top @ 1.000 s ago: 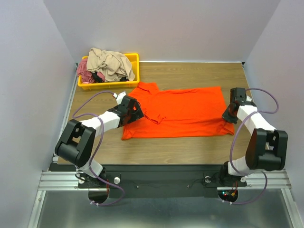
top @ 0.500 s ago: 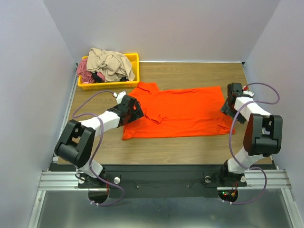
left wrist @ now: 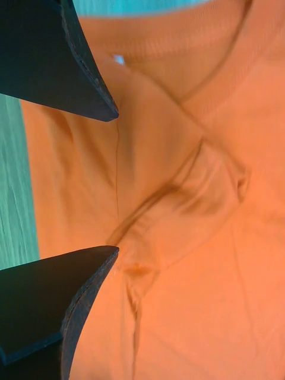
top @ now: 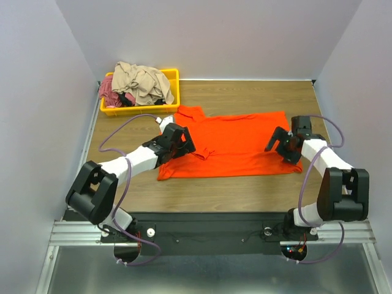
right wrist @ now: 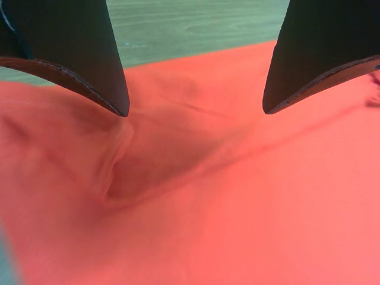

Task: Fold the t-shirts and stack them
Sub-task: Fold the flattened tshirt in 1/3 of the way

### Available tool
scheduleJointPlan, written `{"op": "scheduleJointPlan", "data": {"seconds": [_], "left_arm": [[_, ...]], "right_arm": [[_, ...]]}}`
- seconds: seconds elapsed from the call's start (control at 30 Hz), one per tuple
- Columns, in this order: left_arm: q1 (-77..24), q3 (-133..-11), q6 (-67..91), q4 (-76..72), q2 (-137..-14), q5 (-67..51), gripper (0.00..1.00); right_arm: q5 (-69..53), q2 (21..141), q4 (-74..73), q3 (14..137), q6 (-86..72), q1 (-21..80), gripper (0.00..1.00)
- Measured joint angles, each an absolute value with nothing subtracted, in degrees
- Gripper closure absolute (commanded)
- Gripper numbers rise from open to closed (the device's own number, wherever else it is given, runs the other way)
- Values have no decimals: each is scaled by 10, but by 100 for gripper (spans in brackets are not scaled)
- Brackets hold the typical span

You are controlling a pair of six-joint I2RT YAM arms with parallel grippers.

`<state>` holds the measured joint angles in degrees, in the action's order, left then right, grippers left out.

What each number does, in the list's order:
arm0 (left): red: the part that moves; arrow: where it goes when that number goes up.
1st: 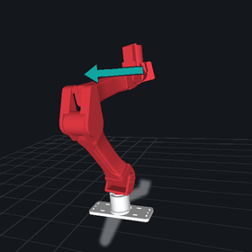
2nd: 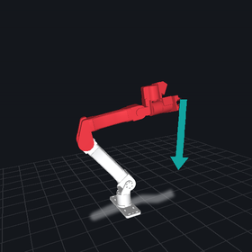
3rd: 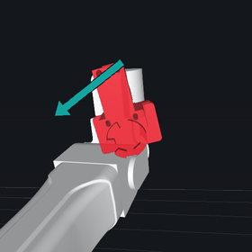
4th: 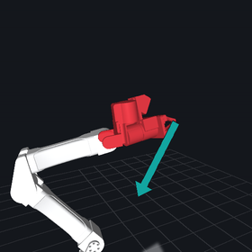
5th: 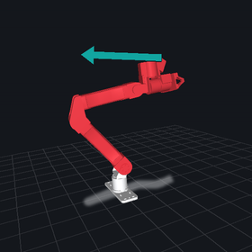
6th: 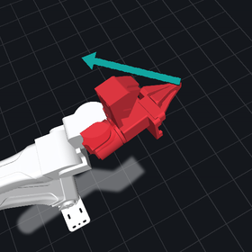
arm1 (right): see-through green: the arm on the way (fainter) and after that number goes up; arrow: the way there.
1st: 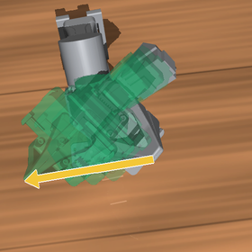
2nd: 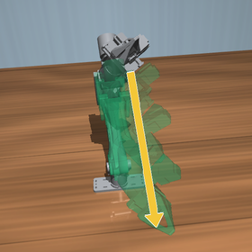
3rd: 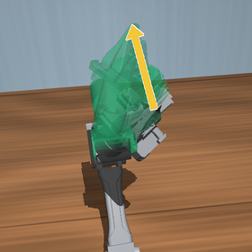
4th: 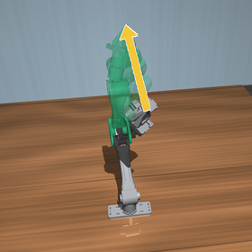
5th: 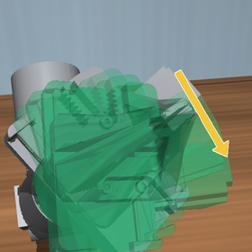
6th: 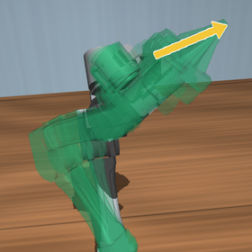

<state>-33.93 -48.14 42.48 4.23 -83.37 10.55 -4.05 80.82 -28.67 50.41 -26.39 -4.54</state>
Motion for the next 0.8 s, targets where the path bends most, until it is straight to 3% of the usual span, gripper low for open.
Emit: {"op": "scheduleJointPlan", "data": {"seconds": [0.3, 0.8], "left_arm": [[-347, -452, 431, -28, -896, 81, 2], [-290, -398, 447, -142, -888, 66, 2]], "right_arm": [[-70, 871, -261, 484, -270, -21, 0], [165, 954, -250, 594, -288, -24, 0]]}}
